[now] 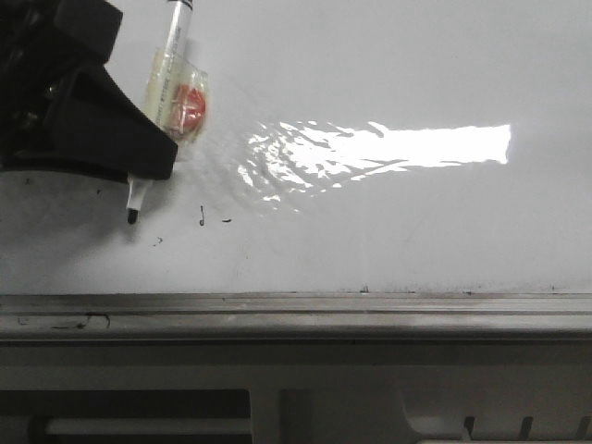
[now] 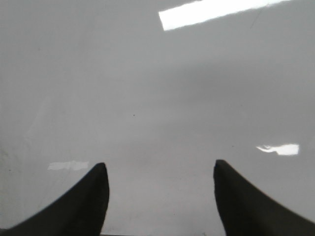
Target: Write number 9 on whiteboard
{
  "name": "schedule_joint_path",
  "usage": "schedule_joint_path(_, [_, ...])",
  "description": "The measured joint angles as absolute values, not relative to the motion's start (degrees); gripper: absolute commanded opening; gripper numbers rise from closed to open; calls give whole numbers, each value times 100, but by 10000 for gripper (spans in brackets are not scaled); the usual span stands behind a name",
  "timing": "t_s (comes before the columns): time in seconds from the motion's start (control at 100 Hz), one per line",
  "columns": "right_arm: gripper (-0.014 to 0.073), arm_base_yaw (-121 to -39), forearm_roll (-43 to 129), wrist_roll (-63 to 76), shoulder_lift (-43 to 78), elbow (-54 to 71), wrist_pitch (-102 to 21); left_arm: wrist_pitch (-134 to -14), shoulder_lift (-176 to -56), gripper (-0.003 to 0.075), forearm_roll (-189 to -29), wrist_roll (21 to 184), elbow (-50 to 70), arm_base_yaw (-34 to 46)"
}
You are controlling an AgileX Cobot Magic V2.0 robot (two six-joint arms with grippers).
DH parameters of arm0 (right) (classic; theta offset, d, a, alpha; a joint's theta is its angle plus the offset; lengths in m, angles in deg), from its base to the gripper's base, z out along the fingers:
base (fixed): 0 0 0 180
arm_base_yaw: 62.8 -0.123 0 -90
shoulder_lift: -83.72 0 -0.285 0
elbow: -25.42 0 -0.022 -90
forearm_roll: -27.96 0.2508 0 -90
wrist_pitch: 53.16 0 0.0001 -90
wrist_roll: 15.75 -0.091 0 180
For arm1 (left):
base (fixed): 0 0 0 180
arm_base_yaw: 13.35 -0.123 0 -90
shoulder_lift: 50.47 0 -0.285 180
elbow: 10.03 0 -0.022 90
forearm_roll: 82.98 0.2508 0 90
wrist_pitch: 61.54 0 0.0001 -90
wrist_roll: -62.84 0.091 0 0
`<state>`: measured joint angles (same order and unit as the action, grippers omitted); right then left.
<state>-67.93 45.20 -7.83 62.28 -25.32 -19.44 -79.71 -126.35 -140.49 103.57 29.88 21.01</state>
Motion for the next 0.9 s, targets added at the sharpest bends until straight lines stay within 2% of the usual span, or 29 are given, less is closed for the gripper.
schedule_joint_path(0.13, [403, -6793, 6036, 1141, 6138, -2290, -1404, -8552, -12512, -18, -14011, 10822, 3035, 2123])
schedule_joint_path(0.22, [403, -6793, 7171, 2297, 5889, -2214, -790, -8954, -12215, -18, -14271, 11742, 3140, 2294])
schedule_joint_path(0.37, [403, -6793, 8639, 3702, 5247, -2203, -35, -9418, -11692, -18, -14922, 13752, 3442, 2695])
schedule_joint_path(0.5, [403, -6825, 9589, 5034, 4653, -2191, 129, -9507, -11600, -18, -15153, 14419, 3600, 2928])
schedule_joint_path(0.62, [404, -7195, 10291, 5715, 4067, -2151, 116, -9497, -11600, -18, -15213, 14564, 3624, 2977])
schedule_joint_path(0.9, [405, -8579, 10442, 6369, 2634, -1555, -589, -9464, -11600, -18, -15258, 14727, 3624, 2977])
